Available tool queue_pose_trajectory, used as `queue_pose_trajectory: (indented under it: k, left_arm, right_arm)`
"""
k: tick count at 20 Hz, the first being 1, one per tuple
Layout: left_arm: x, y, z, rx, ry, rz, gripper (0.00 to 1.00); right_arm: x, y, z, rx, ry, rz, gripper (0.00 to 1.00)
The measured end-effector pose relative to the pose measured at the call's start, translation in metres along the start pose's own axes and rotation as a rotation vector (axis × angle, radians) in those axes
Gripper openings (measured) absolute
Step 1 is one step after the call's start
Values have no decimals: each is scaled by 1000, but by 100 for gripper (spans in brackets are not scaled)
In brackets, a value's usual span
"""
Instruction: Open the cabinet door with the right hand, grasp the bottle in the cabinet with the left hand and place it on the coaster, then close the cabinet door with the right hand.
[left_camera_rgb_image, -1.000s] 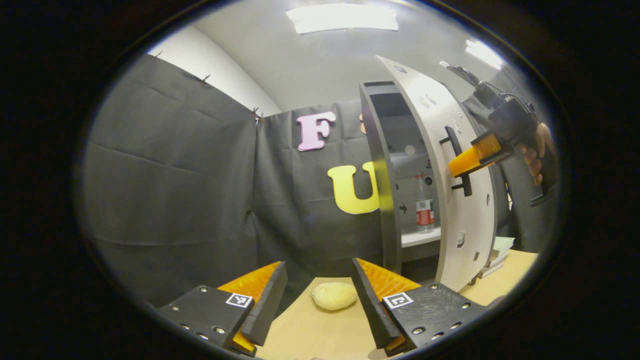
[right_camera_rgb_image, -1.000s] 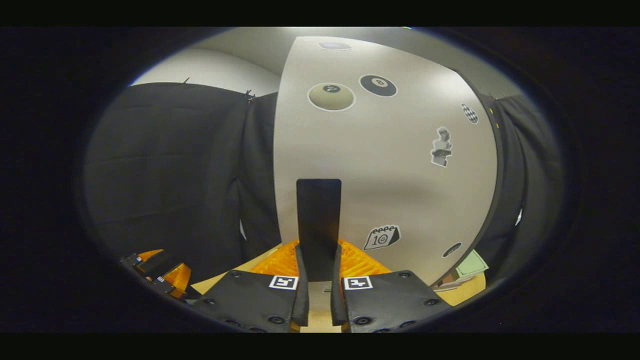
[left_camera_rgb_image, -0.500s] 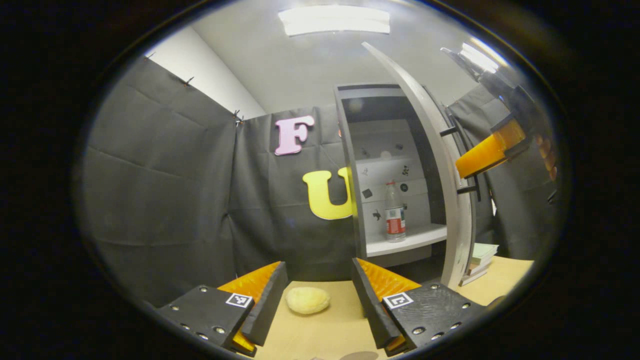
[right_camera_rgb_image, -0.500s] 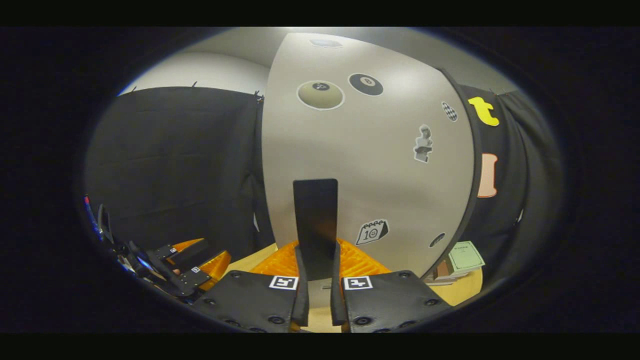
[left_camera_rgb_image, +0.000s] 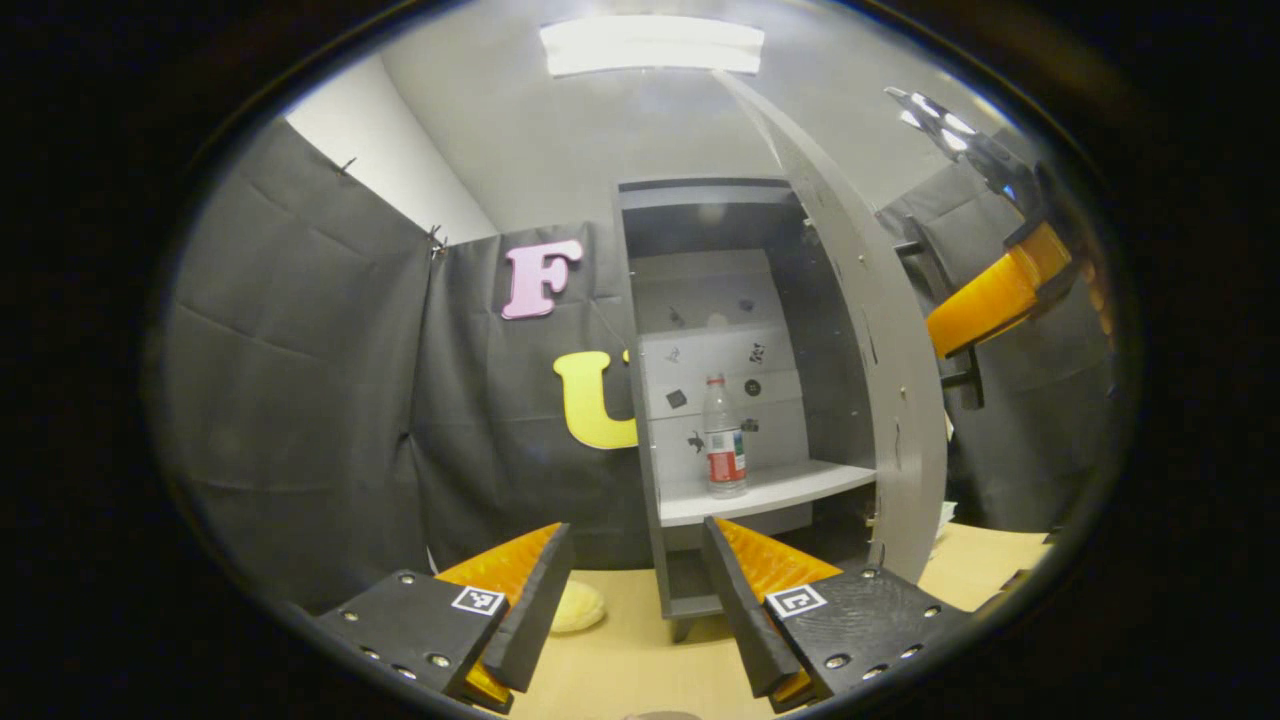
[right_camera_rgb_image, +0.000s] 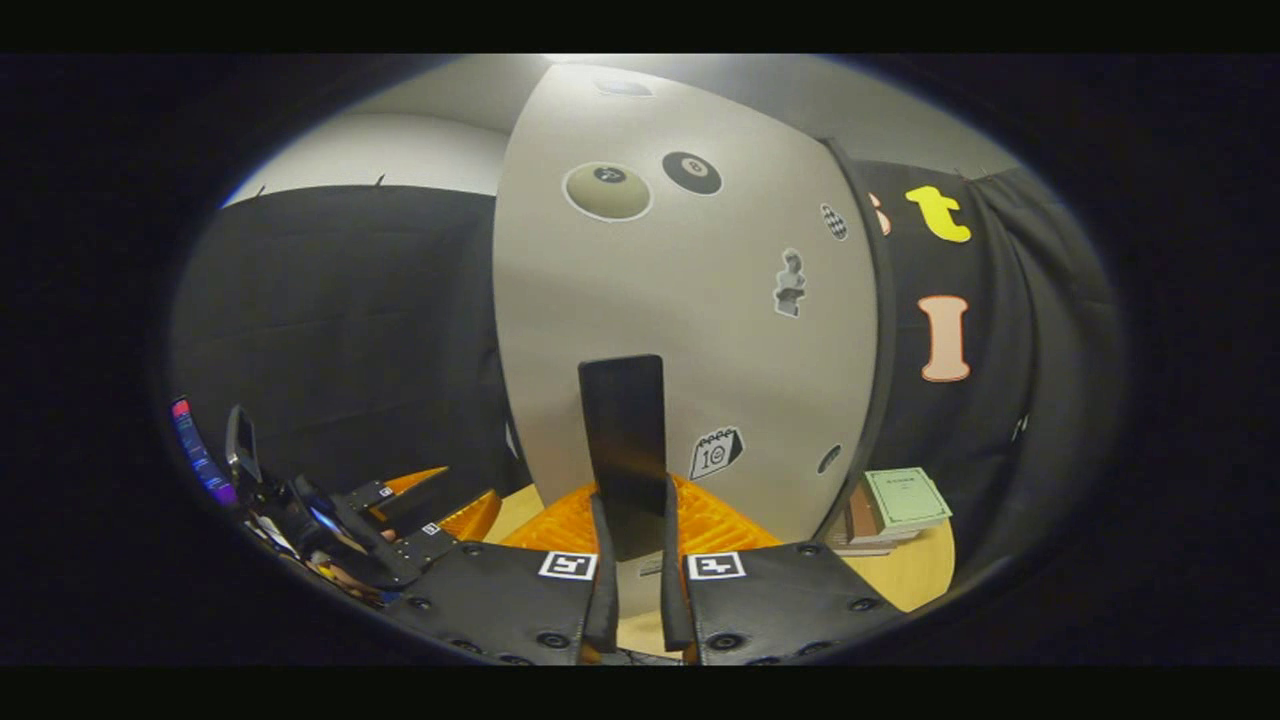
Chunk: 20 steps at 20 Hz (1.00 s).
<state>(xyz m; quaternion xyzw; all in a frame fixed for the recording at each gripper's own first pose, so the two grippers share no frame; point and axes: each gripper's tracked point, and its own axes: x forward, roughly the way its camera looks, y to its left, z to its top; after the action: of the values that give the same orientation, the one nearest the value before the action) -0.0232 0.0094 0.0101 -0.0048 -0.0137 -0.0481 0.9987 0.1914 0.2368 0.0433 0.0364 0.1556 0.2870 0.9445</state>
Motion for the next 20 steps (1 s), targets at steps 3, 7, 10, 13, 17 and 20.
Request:
queue_pose_trajectory:
  k: [3,7,10,13,17,20]
  left_arm:
    - [-1,-23,1,-16,5,-35,79]
    - [-8,-45,10,-2,-6,-67,79]
    - [-12,-58,10,-4,-2,-83,77]
    - [-16,-66,15,-7,-5,-92,77]
    - [-19,-80,18,-6,-9,-107,79]
    - [-24,-92,23,-2,-13,-123,79]
  right_arm:
    - [-8,-8,-1,-1,-2,-24,17]
    - [-14,-17,-2,18,-10,-49,19]
    - [-21,-25,-3,14,-16,-75,17]
    - [-26,-36,-2,17,-22,-111,18]
    - [-35,-51,-3,36,-38,-167,17]
    - [-38,-65,-3,54,-49,-209,16]
